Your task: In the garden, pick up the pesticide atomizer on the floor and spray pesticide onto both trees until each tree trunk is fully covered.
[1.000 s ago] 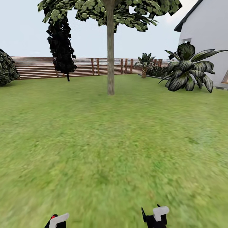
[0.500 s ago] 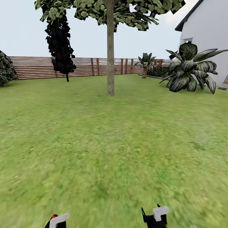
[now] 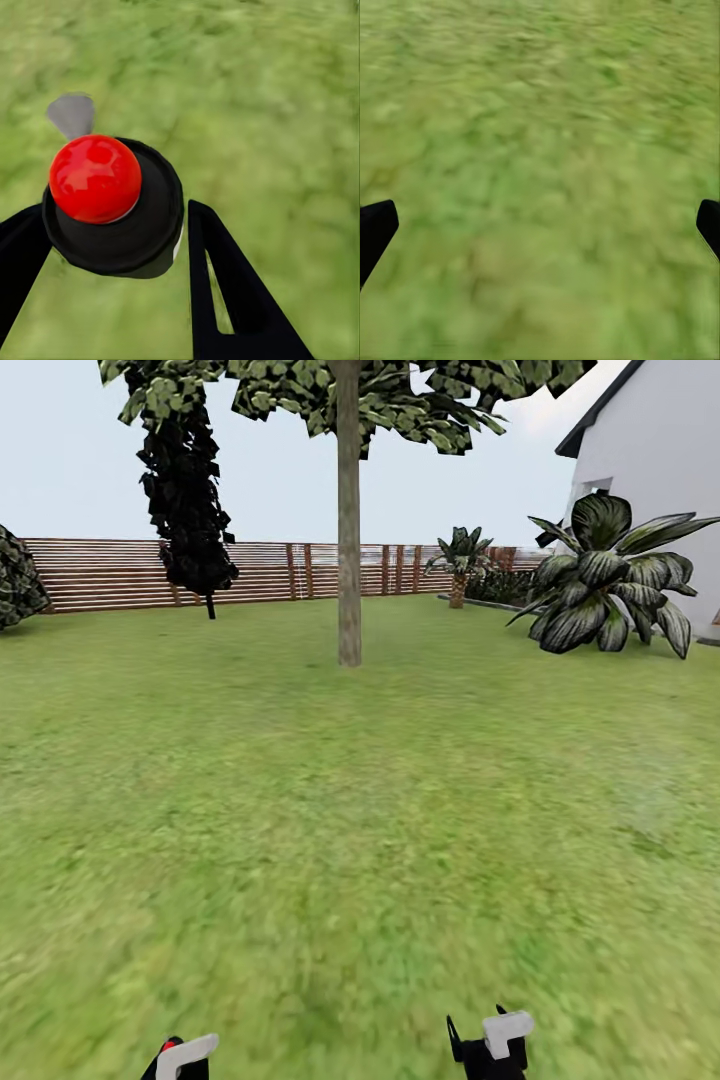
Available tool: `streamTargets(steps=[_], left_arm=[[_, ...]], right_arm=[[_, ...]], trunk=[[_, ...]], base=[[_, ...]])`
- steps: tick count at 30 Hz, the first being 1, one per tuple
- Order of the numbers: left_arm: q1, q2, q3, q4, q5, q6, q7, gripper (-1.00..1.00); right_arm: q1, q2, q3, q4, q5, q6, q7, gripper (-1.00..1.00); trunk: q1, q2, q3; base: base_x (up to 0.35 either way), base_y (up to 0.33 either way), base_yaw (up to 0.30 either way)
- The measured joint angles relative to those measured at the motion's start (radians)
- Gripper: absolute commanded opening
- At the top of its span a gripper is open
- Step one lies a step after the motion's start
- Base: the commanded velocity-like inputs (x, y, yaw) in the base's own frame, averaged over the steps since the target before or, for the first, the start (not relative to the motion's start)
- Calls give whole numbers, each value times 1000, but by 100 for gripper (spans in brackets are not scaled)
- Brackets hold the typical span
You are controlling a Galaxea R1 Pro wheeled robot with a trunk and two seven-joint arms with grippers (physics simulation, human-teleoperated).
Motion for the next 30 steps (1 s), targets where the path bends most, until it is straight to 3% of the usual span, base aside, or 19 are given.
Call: streamTargets(steps=[30], left_arm=[[0, 0, 0, 0, 0, 0, 0, -100]], right_arm=[[0, 0, 0, 1, 0, 0, 0, 100]], trunk=[[0, 0, 0]], base=[[340, 0, 0]])
